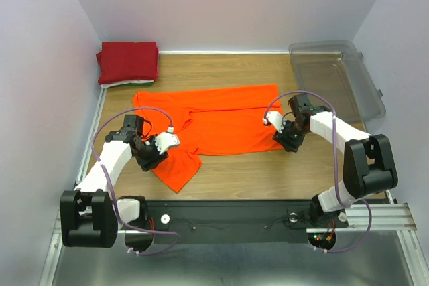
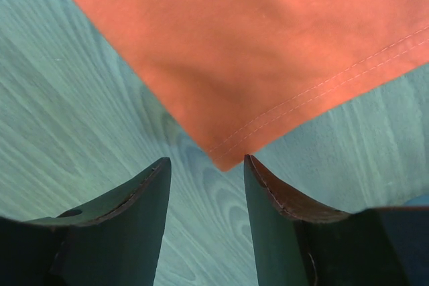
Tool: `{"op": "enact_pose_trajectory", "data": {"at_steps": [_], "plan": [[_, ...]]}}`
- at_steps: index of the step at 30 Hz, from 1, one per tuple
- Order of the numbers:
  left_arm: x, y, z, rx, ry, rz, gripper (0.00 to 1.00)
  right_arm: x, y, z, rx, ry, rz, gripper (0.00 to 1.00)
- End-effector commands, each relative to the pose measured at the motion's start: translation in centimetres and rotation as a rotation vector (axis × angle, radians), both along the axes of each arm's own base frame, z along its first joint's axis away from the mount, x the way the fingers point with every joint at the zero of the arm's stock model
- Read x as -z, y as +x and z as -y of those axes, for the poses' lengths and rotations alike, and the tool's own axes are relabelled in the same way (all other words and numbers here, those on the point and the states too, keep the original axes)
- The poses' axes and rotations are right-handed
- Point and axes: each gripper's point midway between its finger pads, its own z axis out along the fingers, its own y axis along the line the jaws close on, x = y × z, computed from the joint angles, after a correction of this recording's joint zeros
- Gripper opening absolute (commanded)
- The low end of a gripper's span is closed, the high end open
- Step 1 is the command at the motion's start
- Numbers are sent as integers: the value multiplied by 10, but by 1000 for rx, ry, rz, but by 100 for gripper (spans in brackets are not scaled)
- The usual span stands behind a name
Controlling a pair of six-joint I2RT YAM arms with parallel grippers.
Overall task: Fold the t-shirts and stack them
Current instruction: Fold the tshirt
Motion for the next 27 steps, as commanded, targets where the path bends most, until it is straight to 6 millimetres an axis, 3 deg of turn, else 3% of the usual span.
{"op": "enact_pose_trajectory", "data": {"at_steps": [1, 8, 13, 19, 27], "plan": [[0, 6, -5, 11, 35, 25, 55, -8, 21, -2, -29, 2, 98, 51], [1, 9, -6, 14, 40, 25, 55, 0, 15, -8, -67, -7, 98, 47], [4, 9, -8, 30, 56, 3, 55, 18, 2, -3, -91, -48, 64, 46], [21, 0, -19, 86, 125, -28, 57, 31, 0, 4, -93, -88, 57, 43], [43, -2, -29, 130, 198, -37, 56, 34, 4, 5, -65, -97, 48, 10]]}}
